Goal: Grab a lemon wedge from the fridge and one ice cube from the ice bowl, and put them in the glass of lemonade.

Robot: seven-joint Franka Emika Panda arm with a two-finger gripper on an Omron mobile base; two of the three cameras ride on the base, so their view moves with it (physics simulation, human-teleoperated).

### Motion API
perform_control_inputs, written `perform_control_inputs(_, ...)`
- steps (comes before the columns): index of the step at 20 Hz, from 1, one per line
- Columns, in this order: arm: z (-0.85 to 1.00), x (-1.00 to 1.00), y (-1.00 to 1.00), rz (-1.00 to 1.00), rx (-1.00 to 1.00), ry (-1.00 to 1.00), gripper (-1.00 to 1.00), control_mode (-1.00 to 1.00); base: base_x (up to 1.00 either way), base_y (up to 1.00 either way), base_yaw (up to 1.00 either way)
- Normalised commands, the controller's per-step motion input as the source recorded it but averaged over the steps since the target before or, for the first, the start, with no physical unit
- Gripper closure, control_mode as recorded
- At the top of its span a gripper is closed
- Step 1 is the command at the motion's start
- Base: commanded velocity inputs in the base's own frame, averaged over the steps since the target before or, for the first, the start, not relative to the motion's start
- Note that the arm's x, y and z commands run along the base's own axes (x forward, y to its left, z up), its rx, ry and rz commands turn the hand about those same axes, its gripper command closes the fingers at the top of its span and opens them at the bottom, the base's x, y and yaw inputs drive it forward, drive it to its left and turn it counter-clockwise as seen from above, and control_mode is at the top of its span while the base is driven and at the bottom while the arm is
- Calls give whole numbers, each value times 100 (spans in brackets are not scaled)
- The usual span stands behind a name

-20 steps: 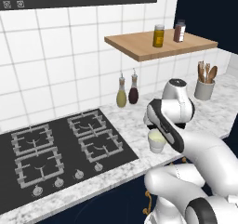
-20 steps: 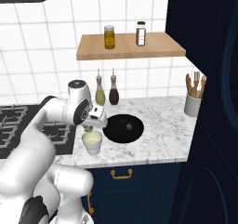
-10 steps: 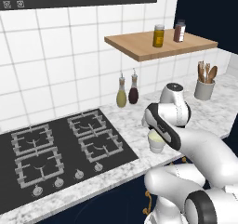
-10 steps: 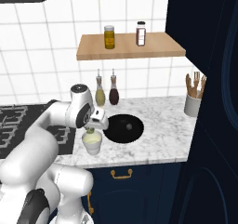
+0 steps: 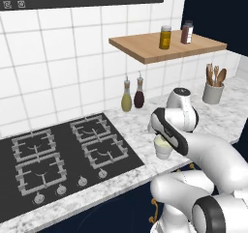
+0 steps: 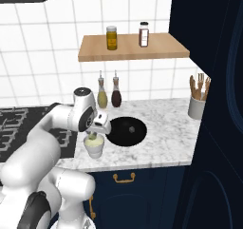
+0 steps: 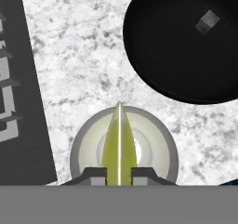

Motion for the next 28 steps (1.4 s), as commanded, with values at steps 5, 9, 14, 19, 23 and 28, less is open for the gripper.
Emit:
perform_control_inputs(5, -6, 0, 0, 0, 0, 5, -100, -100, 0, 0, 0)
perform_control_inputs(9, 17, -3, 0, 0, 1, -1, -100, -100, 0, 0, 0)
perform_control_inputs(14, 31, -1, 0, 1, 3, -4, -100, -100, 0, 0, 0)
perform_control_inputs(19, 7, -33, -5, 0, 3, -3, -100, -100, 0, 0, 0)
perform_control_inputs(23, 0, -38, -9, 0, 2, -4, -100, -100, 0, 0, 0)
perform_control_inputs(28, 0, -58, -11, 0, 3, -2, -100, -100, 0, 0, 0)
